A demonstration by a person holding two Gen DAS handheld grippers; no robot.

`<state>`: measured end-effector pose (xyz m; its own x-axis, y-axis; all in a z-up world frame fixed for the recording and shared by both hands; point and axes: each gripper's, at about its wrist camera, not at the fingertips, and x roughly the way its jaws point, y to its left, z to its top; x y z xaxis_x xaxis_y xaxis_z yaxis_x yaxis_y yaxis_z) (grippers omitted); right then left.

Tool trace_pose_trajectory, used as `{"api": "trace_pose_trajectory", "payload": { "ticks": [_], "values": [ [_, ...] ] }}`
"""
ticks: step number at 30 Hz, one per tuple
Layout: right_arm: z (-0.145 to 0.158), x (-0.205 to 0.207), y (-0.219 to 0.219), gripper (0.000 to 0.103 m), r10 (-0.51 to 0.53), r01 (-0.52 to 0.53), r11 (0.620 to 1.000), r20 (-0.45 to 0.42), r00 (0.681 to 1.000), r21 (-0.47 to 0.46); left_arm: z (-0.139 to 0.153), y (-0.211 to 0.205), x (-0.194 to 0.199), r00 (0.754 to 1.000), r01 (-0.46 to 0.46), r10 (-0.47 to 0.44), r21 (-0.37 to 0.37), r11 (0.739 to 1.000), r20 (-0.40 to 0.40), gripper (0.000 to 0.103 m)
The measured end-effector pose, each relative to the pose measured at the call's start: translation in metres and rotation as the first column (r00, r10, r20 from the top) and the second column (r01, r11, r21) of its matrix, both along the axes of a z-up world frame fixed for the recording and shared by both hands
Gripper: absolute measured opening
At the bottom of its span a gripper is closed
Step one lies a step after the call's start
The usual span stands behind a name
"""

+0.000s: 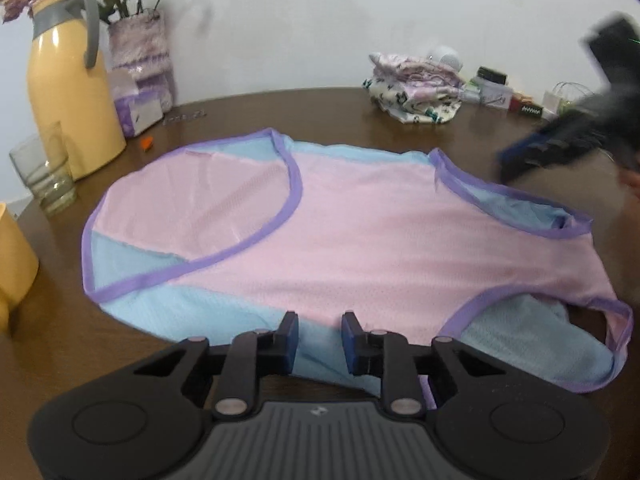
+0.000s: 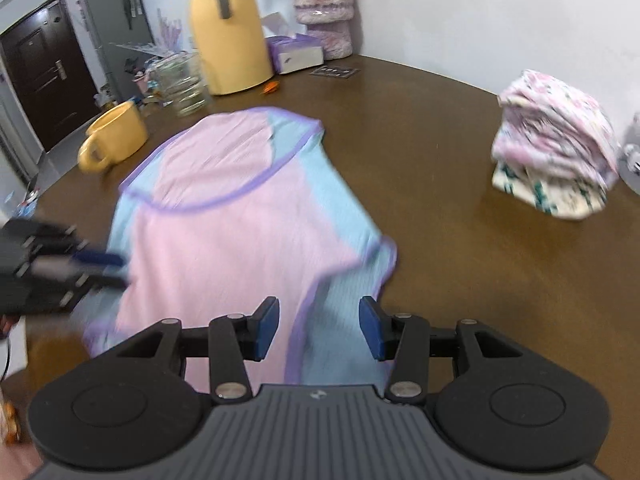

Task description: Fold clothes

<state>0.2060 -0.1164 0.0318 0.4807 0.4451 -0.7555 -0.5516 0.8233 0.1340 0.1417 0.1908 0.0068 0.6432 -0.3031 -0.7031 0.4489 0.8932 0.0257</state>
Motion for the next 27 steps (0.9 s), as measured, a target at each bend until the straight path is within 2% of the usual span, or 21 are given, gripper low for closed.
{"api": "trace_pose_trajectory", "payload": {
  "ticks": [7,8,10,12,14,15,17,20,23,27],
  "values": [
    [-0.011,-0.079,-0.028,0.045,0.026,-0.027,1.0,0.036,0.999,0.015,-0.002,-0.004,-0.01,0.998,-0.056,0.056,0.018,0.998,0.021,0.023],
    [-0.014,-0.085,-0.031,0.045,0.018,-0.018,1.0,0.034,0.999,0.019,-0.001,-0.003,-0.011,0.997,-0.069,0.069,0.014,0.997,0.02,0.027],
    [-0.016,-0.095,-0.038,0.045,-0.003,0.001,0.999,0.039,0.999,0.048,0.006,-0.001,-0.019,0.993,-0.107,0.108,-0.027,0.994,0.044,0.046],
    [-0.012,-0.104,-0.046,0.059,-0.031,0.025,0.995,0.061,0.998,0.099,0.016,0.002,-0.033,0.984,-0.147,0.155,-0.092,0.985,0.083,0.082],
    [-0.005,-0.118,-0.052,0.097,-0.049,0.035,0.989,0.103,0.993,0.141,0.024,0.004,-0.051,0.972,-0.178,0.198,-0.159,0.971,0.126,0.097],
    [-0.002,-0.126,-0.055,0.103,-0.054,0.034,0.987,0.129,0.99,0.157,0.028,0.006,-0.061,0.965,-0.191,0.22,-0.19,0.963,0.145,0.101],
    [0.003,-0.14,-0.058,0.103,-0.058,0.029,0.983,0.158,0.986,0.179,0.031,0.007,-0.076,0.953,-0.217,0.258,-0.236,0.947,0.16,0.103],
    [0.003,-0.154,-0.055,0.103,-0.057,0.025,0.98,0.156,0.986,0.199,0.032,0.009,-0.096,0.937,-0.256,0.31,-0.287,0.923,0.16,0.103],
    [-0.001,-0.167,-0.046,0.103,-0.058,0.027,0.98,0.156,0.986,0.197,0.028,0.012,-0.108,0.93,-0.286,0.344,-0.332,0.899,0.129,0.103],
    [-0.008,-0.181,-0.029,0.103,-0.014,-0.01,0.984,0.135,0.991,0.176,0.022,0.017,-0.112,0.934,-0.304,0.345,-0.299,0.905,0.096,0.103]
  ]
}}
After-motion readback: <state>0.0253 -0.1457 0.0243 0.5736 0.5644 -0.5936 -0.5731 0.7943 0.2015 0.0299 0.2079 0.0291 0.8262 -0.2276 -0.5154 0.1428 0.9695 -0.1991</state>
